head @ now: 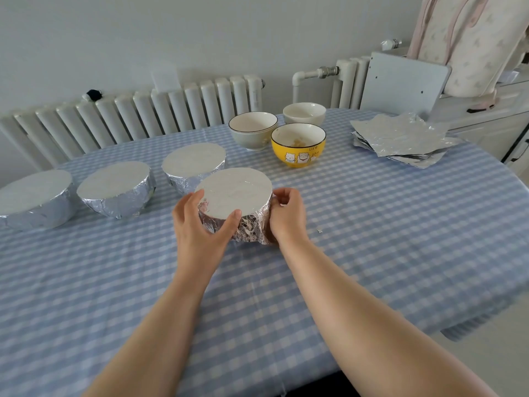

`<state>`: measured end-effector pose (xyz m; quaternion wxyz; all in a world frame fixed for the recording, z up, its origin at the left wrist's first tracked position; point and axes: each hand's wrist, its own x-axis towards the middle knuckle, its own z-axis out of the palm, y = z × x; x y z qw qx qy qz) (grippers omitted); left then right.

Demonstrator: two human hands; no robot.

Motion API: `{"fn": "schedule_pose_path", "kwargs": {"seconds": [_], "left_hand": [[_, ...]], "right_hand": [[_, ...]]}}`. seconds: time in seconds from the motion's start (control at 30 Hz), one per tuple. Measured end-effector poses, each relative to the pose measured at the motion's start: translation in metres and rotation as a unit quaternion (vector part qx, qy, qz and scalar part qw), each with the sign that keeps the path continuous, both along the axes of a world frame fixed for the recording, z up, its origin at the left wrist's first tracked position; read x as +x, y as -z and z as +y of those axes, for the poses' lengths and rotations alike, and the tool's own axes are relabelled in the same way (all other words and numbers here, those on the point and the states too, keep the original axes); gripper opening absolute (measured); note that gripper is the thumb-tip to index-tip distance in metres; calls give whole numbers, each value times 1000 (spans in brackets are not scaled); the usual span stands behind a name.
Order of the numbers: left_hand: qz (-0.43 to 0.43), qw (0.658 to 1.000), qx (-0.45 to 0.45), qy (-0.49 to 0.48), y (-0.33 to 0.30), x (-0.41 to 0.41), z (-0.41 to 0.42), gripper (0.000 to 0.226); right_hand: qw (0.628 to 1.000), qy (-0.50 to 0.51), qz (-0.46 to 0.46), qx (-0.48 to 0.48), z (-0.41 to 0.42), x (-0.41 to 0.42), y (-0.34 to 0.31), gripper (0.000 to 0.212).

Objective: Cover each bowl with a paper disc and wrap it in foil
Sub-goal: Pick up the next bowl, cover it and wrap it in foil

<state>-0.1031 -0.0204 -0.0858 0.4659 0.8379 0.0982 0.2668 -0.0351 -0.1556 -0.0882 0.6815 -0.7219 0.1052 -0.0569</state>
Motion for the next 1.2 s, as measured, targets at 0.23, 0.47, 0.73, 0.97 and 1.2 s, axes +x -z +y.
{"fn": "schedule_pose_path", "kwargs": {"seconds": [0.23, 0.47, 0.73, 0.97, 1.2], "left_hand": [[37, 998, 56, 5, 0, 5, 12, 94], [44, 998, -38, 38, -7, -1, 8, 87], [-21, 999, 11, -39, -6, -7, -4, 82], [-11, 976, 214, 46, 2, 11, -4, 78], [-2, 974, 221, 39, 4, 8, -1, 79]], "right_hand": [[998, 27, -52, 19, -14, -11, -8, 16], [993, -26, -93, -61, -7, -22, -7, 18], [993, -47, -93, -62, -17, -12, -10, 12], [991, -49, -67, -102, -17, -16, -11, 16], [988, -69, -20, -138, -18, -20, -11, 42]]}}
